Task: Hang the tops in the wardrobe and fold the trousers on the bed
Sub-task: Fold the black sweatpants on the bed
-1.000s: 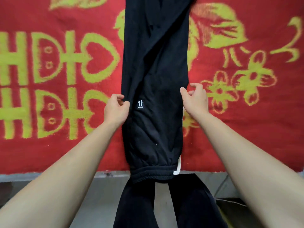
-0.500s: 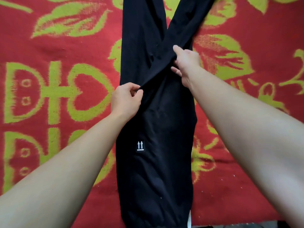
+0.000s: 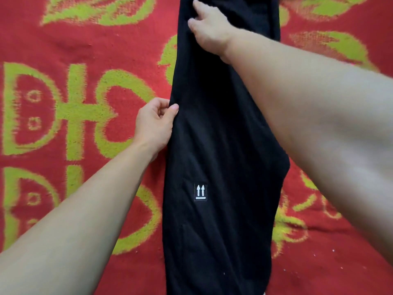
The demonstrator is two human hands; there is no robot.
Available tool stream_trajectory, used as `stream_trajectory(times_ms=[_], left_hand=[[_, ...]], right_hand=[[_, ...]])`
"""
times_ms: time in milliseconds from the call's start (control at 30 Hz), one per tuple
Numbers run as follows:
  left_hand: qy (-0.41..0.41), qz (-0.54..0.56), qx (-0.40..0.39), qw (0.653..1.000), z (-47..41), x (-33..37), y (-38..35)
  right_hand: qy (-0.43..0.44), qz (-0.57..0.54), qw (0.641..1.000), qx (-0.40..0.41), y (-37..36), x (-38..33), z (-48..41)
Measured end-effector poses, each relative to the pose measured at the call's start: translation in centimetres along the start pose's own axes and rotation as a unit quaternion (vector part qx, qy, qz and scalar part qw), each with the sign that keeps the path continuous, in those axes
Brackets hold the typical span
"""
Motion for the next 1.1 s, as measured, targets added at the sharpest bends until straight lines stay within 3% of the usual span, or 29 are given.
stream_trajectory(times_ms=[100,233,267,333,400,467,533,700,967,1033,1100], left_hand=[[-0.001,-0.016,0.008,1.000,-0.1,0.2,0.0],[0.024,-0.066,0.057,0.996,0.6,1.0,-0.3],[0.001,-0.117,0.088,0.989,1.1,1.8,-0.6],[-0.135,-0.232,0.119,0.956,2.2,5.5,-2.7],[-0.283,-0.372,0.048,0.883,1.9,8.2,-6.5],[-0.285,-0.501,-0.044,0.816,-1.3,6.9,-8.5],[-0.223,-0.548,-0.062,0.804,-4.4,4.3,-7.7],[-0.248,-0.562,-0.040,0.788,-5.3,3.6,-8.1],[-0.179,-0.544,-0.110,0.813,-5.7,4.0,-7.6],[-0.215,-0.458,-0.090,0.858,-3.0,5.2,-7.1],[-0.232,-0.302,-0.015,0.924,0.8,5.3,-5.2]], right_hand=[[0.012,0.008,1.000,0.015,1.0,-0.1,1.0],[0.077,0.074,0.977,0.186,3.8,0.5,7.4],[0.075,0.091,0.968,0.223,4.1,1.6,9.4],[0.040,0.164,0.948,0.271,4.4,4.7,12.5],[-0.012,0.244,0.937,0.249,3.7,8.4,13.6],[-0.034,0.315,0.932,0.178,2.0,11.7,13.1],[-0.042,0.333,0.931,0.142,0.6,14.2,12.3],[-0.037,0.351,0.917,0.184,-0.1,15.3,10.9],[-0.071,0.379,0.920,0.074,0.1,15.2,10.6],[-0.081,0.338,0.932,0.102,0.8,14.5,12.6],[-0.090,0.259,0.946,0.175,0.7,14.0,16.4]])
Point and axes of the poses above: each hand's wrist, its own z-axis away from the middle knuckle, its own y-axis out of the back of the hand, x = y × z, the point moved 9 cm from there along -z, towards the middle knuckle, and after that the axes turned 13 degrees about z, right-handed, at the moved point
